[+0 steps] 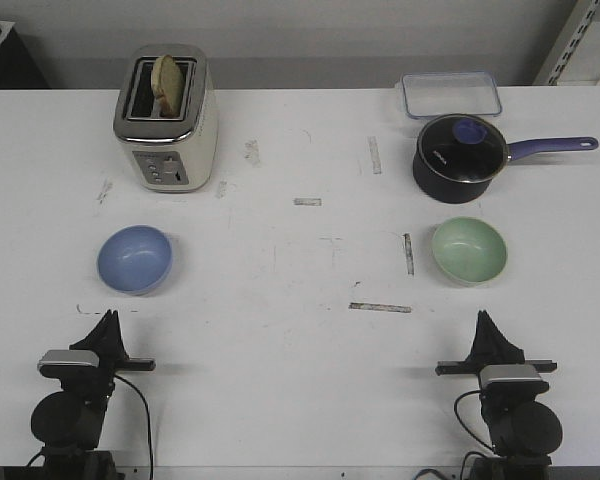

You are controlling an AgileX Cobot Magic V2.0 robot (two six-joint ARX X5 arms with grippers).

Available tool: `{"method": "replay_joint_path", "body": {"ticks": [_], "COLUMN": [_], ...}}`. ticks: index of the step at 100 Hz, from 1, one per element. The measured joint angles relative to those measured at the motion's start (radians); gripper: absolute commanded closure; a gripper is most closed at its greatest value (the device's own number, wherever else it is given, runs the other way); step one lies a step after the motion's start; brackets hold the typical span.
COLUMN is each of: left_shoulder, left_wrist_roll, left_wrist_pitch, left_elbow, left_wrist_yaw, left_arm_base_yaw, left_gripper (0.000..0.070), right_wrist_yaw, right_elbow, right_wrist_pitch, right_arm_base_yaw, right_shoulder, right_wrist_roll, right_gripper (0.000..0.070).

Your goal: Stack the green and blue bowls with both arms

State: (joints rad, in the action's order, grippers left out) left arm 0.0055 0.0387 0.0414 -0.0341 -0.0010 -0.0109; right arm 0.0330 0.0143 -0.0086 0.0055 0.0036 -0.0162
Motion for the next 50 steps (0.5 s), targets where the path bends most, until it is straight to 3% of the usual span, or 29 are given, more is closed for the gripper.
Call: {"method": "replay_joint_path", "body": {"ticks": [50], "left_shoulder": [0.000], "left_wrist_roll": [0.000], "left_wrist_pitch": [0.000], "left_elbow": [0.000], "left_wrist_yaw": [0.000], "left_arm_base_yaw": [0.000], "left_gripper": [0.0699], "right_wrist_yaw": [0.000], "right_elbow": [0.000], "right_wrist_pitch": [0.000], "right_arm_base_yaw": [0.000], "right_shoulder": [0.000], "right_wrist_roll": [0.000], "right_gripper": [0.0699]}}
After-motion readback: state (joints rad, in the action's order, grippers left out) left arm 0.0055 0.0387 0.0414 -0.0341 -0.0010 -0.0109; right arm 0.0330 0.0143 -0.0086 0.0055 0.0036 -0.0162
